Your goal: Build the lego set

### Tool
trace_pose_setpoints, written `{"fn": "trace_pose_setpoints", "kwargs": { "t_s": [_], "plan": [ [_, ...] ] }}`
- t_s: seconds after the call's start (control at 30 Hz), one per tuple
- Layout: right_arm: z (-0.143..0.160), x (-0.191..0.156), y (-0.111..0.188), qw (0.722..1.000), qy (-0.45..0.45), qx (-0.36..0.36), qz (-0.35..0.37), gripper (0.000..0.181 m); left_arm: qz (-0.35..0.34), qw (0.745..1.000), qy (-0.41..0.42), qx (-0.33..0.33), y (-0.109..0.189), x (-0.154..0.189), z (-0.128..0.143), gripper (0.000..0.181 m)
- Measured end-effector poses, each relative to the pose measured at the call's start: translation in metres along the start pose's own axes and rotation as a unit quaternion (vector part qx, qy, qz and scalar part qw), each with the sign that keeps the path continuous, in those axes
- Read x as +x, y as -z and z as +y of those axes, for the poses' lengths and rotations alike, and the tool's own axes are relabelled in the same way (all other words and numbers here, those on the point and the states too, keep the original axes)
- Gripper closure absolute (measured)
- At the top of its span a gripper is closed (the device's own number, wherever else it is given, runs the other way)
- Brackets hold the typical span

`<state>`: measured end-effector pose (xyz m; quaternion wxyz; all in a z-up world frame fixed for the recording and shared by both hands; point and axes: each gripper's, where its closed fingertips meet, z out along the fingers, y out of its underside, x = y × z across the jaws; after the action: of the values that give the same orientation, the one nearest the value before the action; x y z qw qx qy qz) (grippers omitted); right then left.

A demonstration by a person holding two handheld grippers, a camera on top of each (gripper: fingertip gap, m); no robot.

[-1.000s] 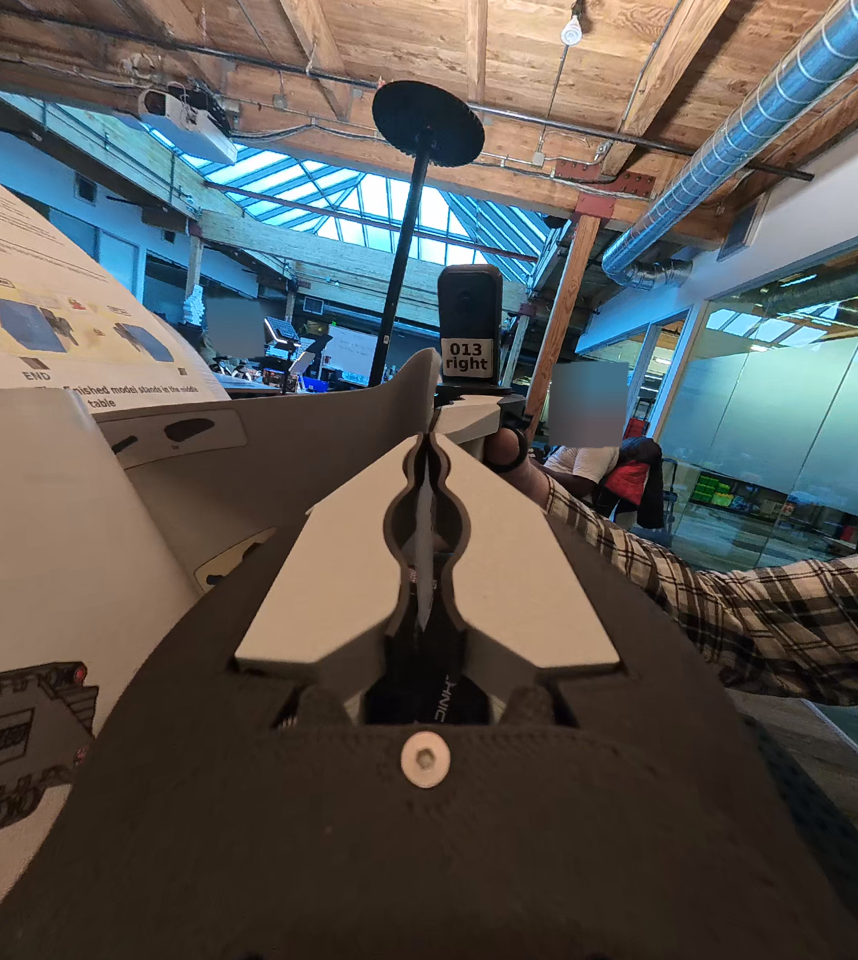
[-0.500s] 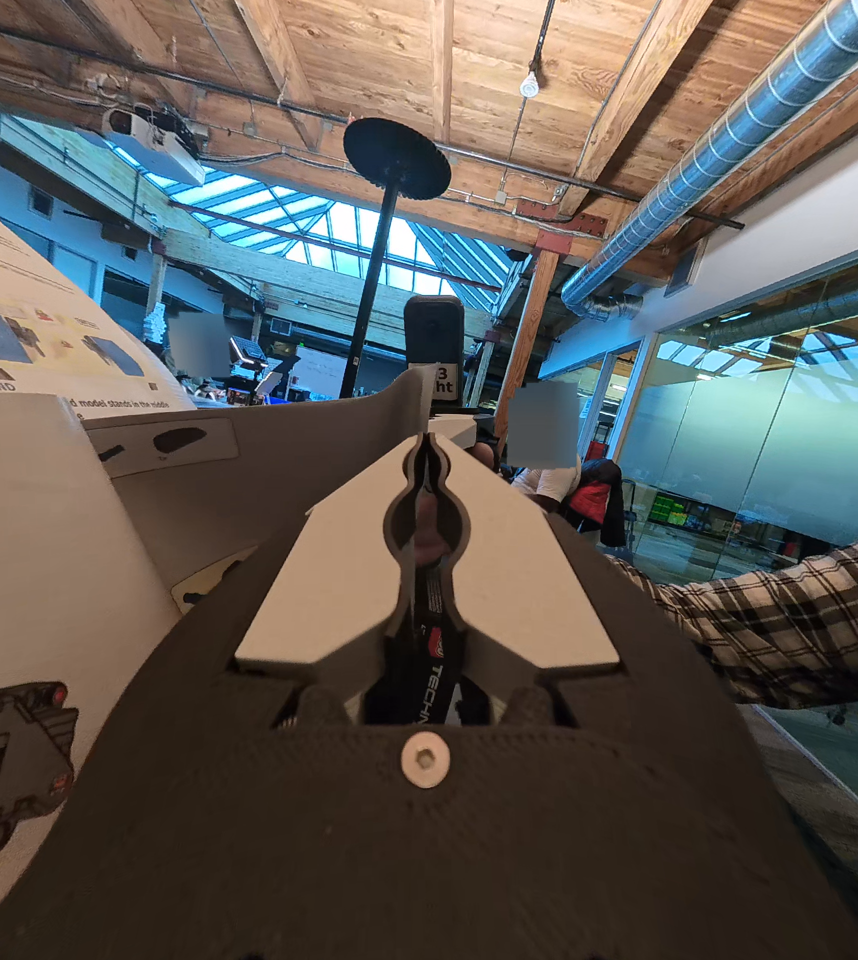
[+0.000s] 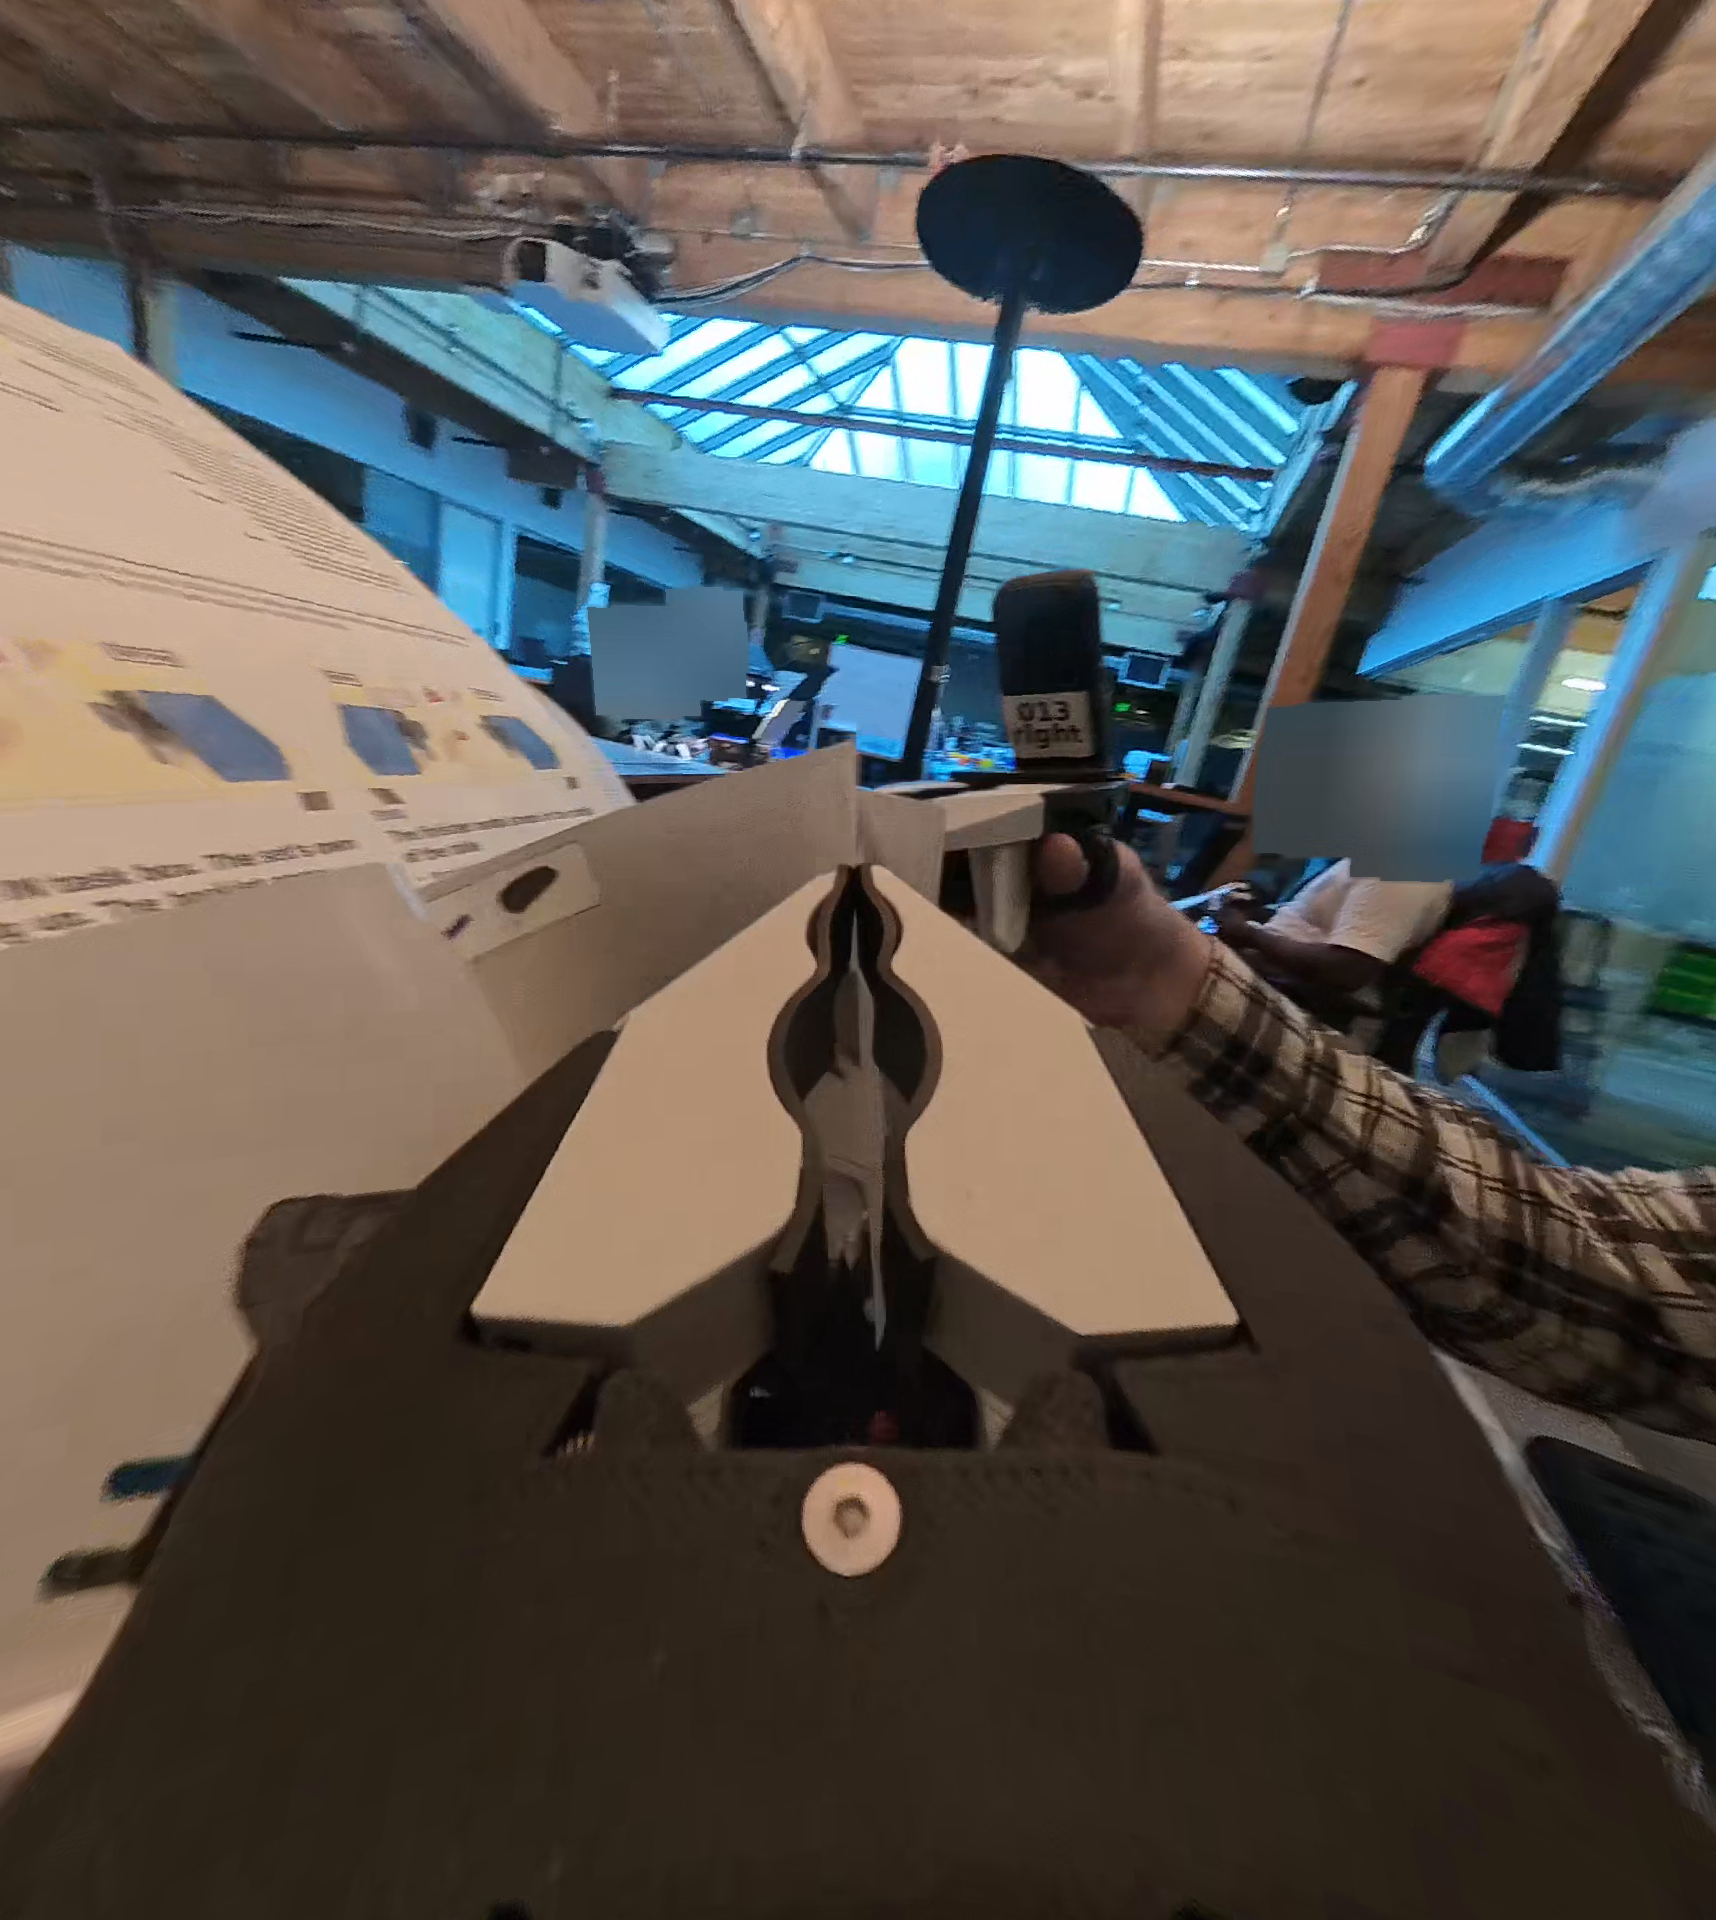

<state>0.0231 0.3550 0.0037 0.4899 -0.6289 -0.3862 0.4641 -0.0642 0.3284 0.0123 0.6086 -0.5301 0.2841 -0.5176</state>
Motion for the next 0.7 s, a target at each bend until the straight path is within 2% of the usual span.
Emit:
{"fn": "trace_pose_setpoints", "kwargs": {
  "t_s": [0.13,0.2,0.27,0.37,0.43,0.57,0.63,0.7],
  "plan": [
    [-0.016,0.016,0.025,0.988,0.086,-0.009,0.129,0.152,-0.069,0.997,-0.028,-0.023,0.028,-0.018,-0.015,0.181],
    [-0.029,-0.004,0.033,0.975,0.153,-0.010,0.158,0.153,-0.090,0.995,-0.034,-0.021,0.039,-0.023,-0.025,0.181],
    [-0.026,-0.038,0.029,0.963,0.220,-0.047,0.152,0.156,-0.103,0.993,-0.044,-0.024,0.048,-0.028,-0.033,0.181],
    [0.004,-0.086,-0.007,0.956,0.254,-0.112,0.094,0.158,-0.131,0.990,-0.050,-0.034,0.056,-0.040,-0.041,0.181],
    [0.036,-0.094,-0.045,0.949,0.262,-0.158,0.078,0.157,-0.150,0.985,-0.063,-0.051,0.058,-0.048,-0.042,0.181],
    [0.097,-0.076,-0.116,0.909,0.329,-0.237,0.099,0.145,-0.196,0.973,-0.079,-0.090,0.069,-0.070,-0.039,0.181],
    [0.105,-0.052,-0.138,0.885,0.366,-0.245,0.148,0.141,-0.213,0.970,-0.074,-0.094,0.076,-0.080,-0.037,0.181],
    [0.103,-0.047,-0.158,0.890,0.366,-0.221,0.157,0.145,-0.222,0.968,-0.069,-0.096,0.082,-0.089,-0.034,0.181]
  ]
}}
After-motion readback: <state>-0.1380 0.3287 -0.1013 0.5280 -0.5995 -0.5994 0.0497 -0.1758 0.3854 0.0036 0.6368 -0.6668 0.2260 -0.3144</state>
